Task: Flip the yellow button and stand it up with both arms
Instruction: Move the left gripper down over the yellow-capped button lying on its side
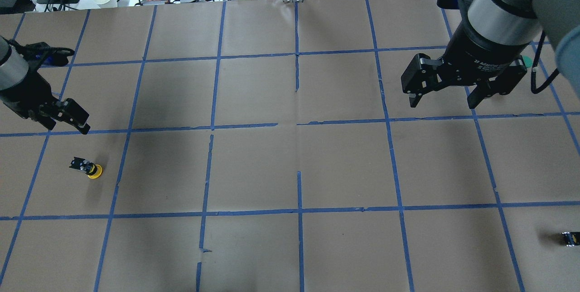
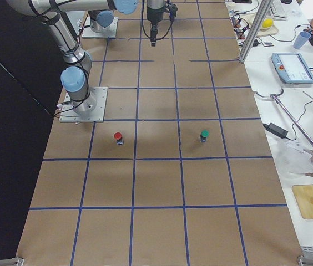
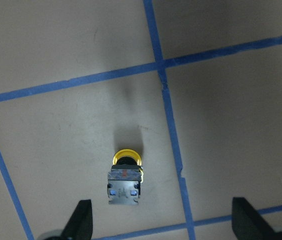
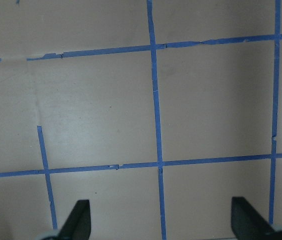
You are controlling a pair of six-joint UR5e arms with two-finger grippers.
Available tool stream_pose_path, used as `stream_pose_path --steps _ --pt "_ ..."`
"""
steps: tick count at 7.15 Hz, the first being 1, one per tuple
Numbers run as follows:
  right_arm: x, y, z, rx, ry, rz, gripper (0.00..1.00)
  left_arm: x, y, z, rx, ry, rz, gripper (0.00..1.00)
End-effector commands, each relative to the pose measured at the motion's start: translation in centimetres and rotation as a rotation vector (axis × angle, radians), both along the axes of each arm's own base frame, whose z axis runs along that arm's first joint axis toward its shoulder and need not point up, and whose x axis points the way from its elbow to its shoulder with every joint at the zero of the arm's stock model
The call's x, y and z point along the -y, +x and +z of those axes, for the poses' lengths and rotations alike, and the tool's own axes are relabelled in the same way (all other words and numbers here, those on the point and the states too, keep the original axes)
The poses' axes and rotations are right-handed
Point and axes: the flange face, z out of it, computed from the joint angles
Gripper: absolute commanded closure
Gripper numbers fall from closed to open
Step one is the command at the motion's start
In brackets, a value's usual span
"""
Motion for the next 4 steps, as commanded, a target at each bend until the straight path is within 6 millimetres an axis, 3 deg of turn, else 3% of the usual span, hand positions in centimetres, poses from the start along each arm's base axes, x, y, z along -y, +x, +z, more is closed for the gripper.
stream_pose_path --steps 1,4 --pt "0.0 0.1 0.1 0.001 -0.006 -0.006 0.00 -3.4 1.0 -5.3 0.014 -0.032 -0.005 0.01" --pt "0.0 0.0 0.1 -0.007 -0.006 -0.007 0.00 -3.3 1.4 -6.4 -0.015 -0.010 -0.115 0.01"
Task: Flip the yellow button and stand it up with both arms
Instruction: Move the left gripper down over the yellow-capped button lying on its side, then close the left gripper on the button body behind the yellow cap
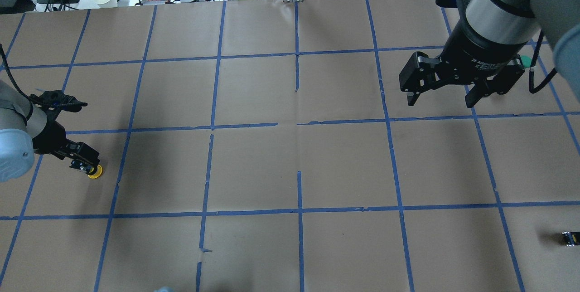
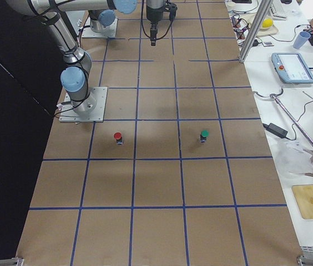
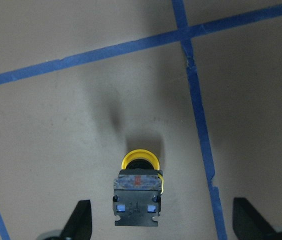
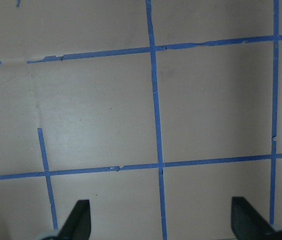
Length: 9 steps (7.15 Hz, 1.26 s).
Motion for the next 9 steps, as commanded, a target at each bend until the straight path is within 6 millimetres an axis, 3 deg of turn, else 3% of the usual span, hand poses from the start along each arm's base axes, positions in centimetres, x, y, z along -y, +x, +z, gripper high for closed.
stream_pose_path --steps 1,2,5,6,7,9 --pt "0.0 0.0 0.0 -0.002 -0.001 -0.001 0.00 0.9 0.8 -0.4 -0.007 -0.003 -0.051 0.01" --pt "0.0 0.0 0.0 -0.002 -0.001 -0.001 0.00 1.7 2.1 -0.1 -0.005 -0.007 -0.040 0.01" --pt "0.0 0.0 0.0 -0.004 0.002 -0.001 0.00 0.4 2.3 -2.2 -0.064 -0.001 0.001 0.01" --pt "0.0 0.0 0.0 -0.004 -0.001 -0.001 0.00 0.7 2.6 -1.9 -0.059 -0.008 0.004 0.02" --pt "0.0 0.0 0.1 -0.005 -0.002 0.000 0.00 0.5 2.5 -2.2 -0.059 0.001 0.007 0.04" --pt "-0.3 -0.4 0.2 -0.020 0.001 -0.005 0.00 0.4 2.5 -2.2 -0.056 0.003 0.005 0.21"
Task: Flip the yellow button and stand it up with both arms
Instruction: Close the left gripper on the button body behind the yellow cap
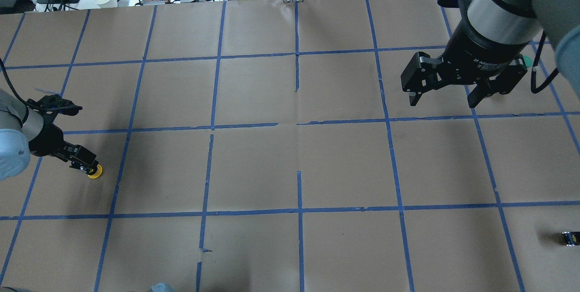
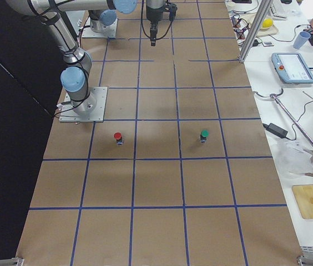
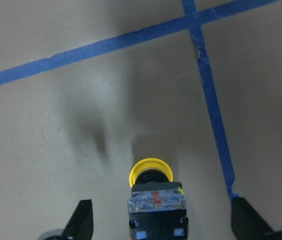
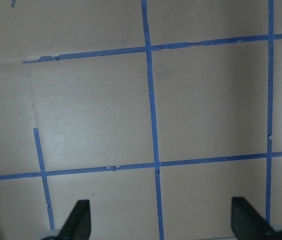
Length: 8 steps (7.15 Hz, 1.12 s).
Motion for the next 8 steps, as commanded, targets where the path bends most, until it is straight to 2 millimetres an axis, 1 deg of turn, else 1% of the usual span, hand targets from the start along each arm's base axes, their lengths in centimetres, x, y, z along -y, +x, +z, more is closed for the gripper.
stream_pose_path --steps 1,2,3,4,5,7,8 --pt "-0.2 0.0 0.1 -0.007 0.000 0.002 0.00 -0.1 0.0 -0.1 0.002 0.003 -0.003 0.39" --pt "-0.2 0.0 0.1 -0.006 0.000 0.002 0.00 -0.1 0.0 -0.2 0.000 0.003 0.000 0.61" --pt "-0.2 -0.1 0.1 -0.009 -0.002 0.002 0.00 0.1 0.1 0.3 0.006 -0.005 0.000 0.92" --pt "-0.2 0.0 0.1 -0.007 -0.002 0.001 0.00 0.1 0.1 0.7 0.010 -0.013 -0.002 0.98" --pt "-0.2 -0.1 0.0 -0.010 0.003 0.001 0.00 0.2 0.0 1.1 0.010 -0.023 0.002 0.98" --pt "-0.2 -0.1 0.1 -0.009 0.000 0.001 0.00 1.9 -0.3 3.7 0.025 -0.056 -0.009 0.98" --pt "-0.1 -0.1 0.0 -0.009 0.003 -0.001 0.00 2.8 -1.5 5.6 -0.080 -0.069 -0.004 0.98"
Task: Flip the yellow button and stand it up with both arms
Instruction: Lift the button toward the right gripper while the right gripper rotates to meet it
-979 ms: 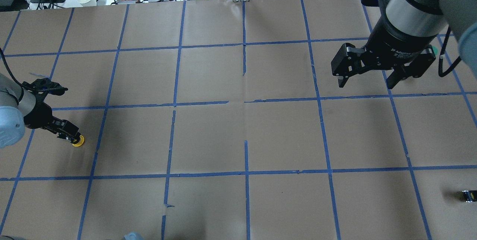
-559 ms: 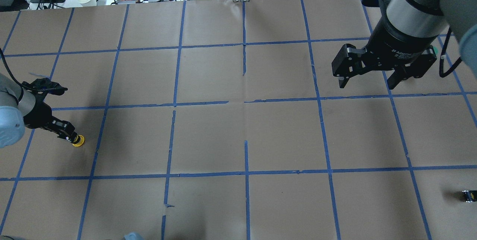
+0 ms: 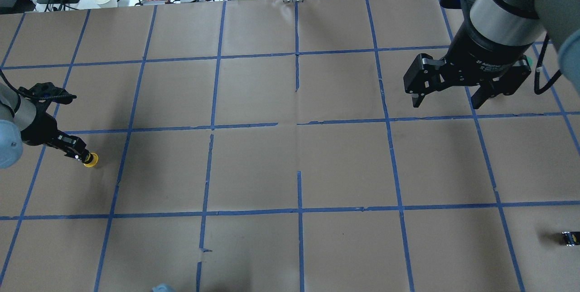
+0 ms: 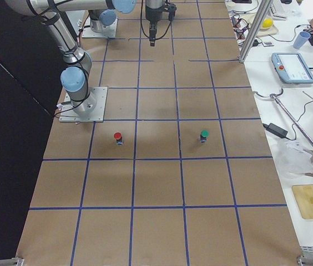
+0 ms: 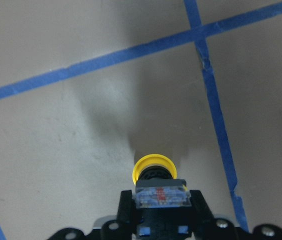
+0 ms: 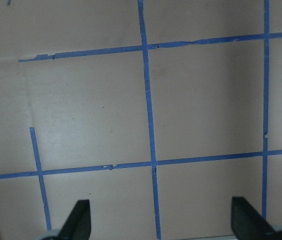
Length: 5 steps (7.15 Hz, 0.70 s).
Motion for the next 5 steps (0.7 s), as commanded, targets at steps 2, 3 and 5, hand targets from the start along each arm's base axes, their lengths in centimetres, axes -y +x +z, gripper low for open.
stream_pose_path --steps 2,3,5 --pt "0.9 -1.0 -0.7 -0.006 0.015 -0.228 0.00 3.6 -6.6 6.8 -0.309 0.013 0.038 0.98" --pt "1.3 -1.8 -0.9 0.010 0.018 -0.342 0.00 4.6 -11.6 8.6 -0.426 -0.015 0.050 0.98" --pt "3.0 -1.1 -1.5 0.221 0.087 -0.534 0.00 4.0 -20.8 12.5 -0.579 -0.041 0.055 0.98"
